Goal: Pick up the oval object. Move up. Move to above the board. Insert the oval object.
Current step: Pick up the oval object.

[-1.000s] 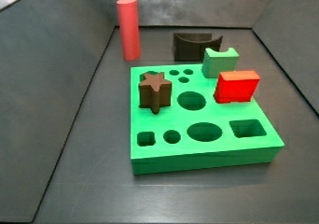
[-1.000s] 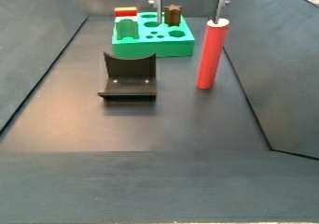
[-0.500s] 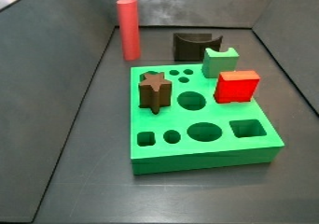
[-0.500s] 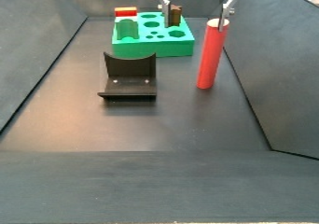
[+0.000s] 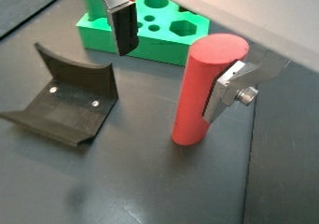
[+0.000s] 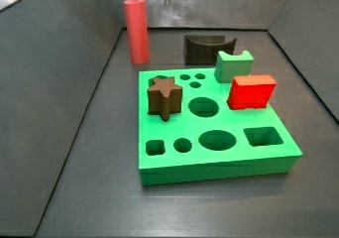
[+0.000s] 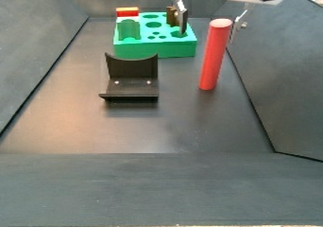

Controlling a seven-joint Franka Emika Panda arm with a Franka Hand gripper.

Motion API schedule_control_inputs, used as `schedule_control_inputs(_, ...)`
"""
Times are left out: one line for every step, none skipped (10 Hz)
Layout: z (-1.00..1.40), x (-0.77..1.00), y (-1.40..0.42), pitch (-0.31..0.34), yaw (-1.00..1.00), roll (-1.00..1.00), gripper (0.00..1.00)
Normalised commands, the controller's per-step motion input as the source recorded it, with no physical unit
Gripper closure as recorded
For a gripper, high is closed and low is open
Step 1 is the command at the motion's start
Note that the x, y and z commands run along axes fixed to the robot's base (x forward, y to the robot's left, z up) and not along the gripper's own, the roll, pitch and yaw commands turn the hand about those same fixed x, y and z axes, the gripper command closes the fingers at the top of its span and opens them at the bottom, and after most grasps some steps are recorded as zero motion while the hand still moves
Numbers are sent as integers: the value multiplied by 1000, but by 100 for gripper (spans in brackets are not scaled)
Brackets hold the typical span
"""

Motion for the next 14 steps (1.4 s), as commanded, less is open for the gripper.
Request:
schedule_control_inputs(-189,-140,-123,-234,-509,-144,0)
schedule_control_inputs(-223,-191,-126,-236,-506,-124,0)
schedule_control_inputs(-243,-246,-131,-207,-517,-64,0)
schedule_control_inputs(-43,-217,-149,-184,-506,-77,0)
schedule_control_inputs(0,-249,-174,-204,-446,-96,0)
schedule_control_inputs(-9,-171,-226,-204,-374,-73,0)
schedule_control_inputs(-86,-117,-243,-177,-363,-41,0)
schedule_control_inputs(-171,-134,-260,-179,-371,-19,0)
schedule_control_inputs(-151,-120,-186,-157,-357,-20,0)
schedule_control_inputs(-263,-171,-126,-124,-306,0,0)
schedule_control_inputs(-60,-117,0,-3,-137,36,0)
schedule_control_inputs(0,0,0,0,0,0,0)
schedule_control_inputs(0,0,0,0,0,0,100)
schedule_control_inputs(0,0,0,0,0,0,100)
